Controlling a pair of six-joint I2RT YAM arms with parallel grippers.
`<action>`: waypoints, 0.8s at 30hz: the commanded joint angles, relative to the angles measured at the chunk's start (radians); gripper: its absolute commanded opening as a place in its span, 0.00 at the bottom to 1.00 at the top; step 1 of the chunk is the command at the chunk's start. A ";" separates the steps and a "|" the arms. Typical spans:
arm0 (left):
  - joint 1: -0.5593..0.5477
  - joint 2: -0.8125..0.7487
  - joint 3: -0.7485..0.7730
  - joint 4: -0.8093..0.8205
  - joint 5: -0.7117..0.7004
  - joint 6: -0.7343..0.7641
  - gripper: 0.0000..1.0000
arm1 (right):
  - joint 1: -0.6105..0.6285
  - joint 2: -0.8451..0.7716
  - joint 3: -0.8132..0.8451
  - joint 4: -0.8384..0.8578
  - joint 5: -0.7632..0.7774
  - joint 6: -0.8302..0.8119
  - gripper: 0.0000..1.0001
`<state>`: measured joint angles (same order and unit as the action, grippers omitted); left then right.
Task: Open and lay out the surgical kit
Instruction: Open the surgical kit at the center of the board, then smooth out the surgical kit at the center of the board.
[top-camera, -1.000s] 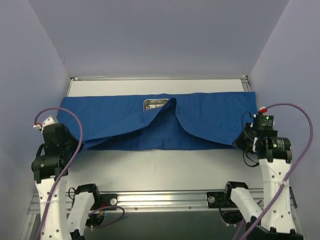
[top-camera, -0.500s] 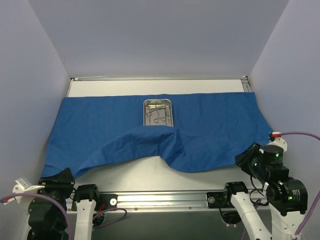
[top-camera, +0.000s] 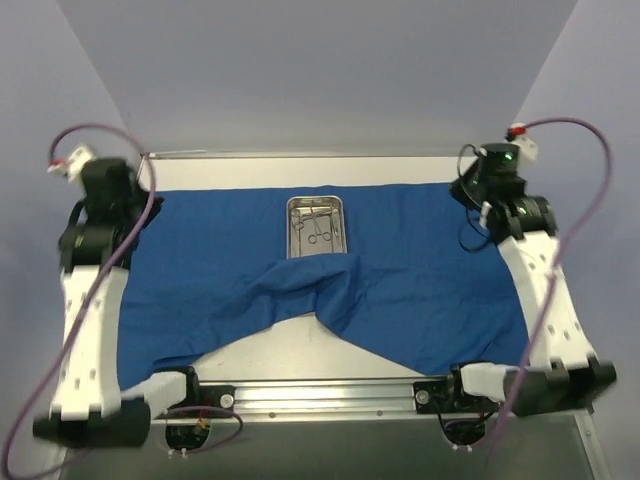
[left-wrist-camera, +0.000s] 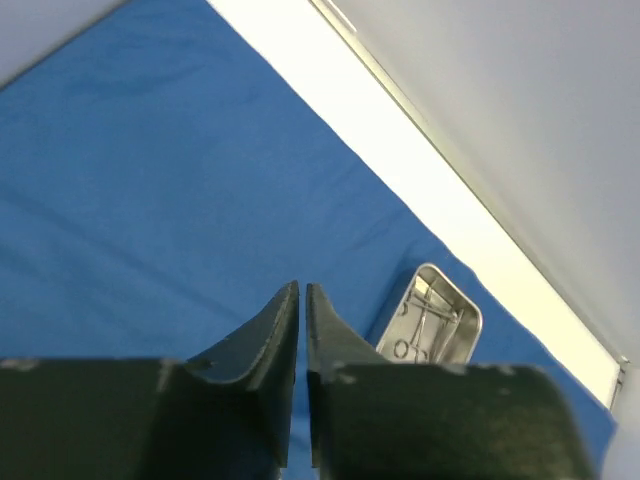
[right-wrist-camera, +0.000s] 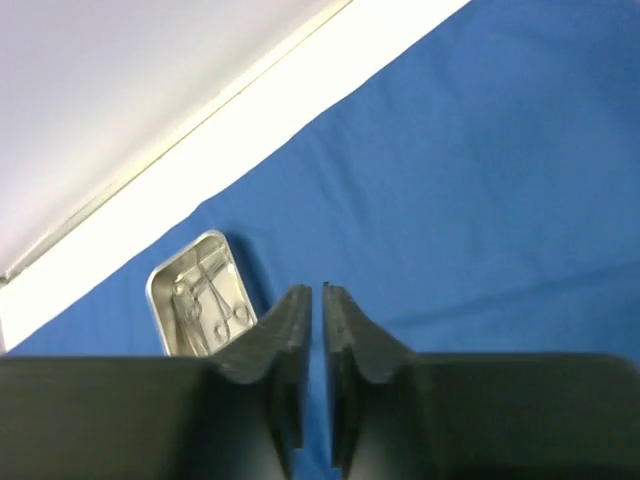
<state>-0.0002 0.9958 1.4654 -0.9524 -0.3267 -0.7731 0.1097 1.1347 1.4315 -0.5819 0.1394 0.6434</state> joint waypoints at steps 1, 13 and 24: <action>-0.038 0.333 0.105 0.167 0.093 0.052 0.04 | -0.028 0.248 0.004 0.277 -0.088 0.002 0.00; -0.006 1.246 0.777 -0.204 0.253 0.063 0.02 | -0.140 0.963 0.386 0.186 -0.155 0.055 0.00; 0.042 1.531 0.888 -0.221 0.419 0.018 0.02 | -0.154 1.100 0.317 0.212 -0.076 0.025 0.00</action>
<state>0.0029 2.5301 2.3161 -1.1801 0.0399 -0.7242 -0.0391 2.1979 1.7489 -0.3649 0.0357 0.6773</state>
